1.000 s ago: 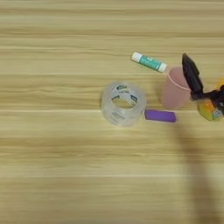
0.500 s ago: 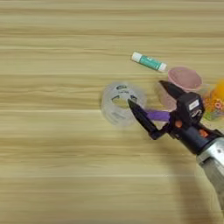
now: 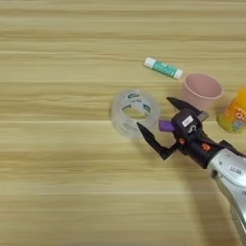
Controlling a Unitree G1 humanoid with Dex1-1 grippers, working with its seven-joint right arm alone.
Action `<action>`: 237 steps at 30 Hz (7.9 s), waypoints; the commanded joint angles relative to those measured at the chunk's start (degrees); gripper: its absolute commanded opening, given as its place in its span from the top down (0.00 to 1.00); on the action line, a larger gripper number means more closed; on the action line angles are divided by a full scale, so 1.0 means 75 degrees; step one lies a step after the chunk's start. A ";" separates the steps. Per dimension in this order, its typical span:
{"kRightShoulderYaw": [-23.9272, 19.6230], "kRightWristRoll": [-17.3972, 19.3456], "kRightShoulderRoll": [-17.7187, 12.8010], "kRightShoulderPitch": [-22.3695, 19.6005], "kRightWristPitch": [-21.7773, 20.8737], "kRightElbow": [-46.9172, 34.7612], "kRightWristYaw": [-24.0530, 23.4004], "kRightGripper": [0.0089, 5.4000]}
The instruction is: Move the objects on the table
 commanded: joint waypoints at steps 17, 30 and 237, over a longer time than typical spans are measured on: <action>0.0628 -0.0809 -0.0793 -0.0770 -0.0200 -0.0199 0.0894 0.00; 0.0908 -0.1239 -0.0832 -0.1675 -0.0187 0.0767 0.1184 0.00; -0.1305 0.1333 -0.0547 -0.1175 0.0230 0.3671 0.1545 0.44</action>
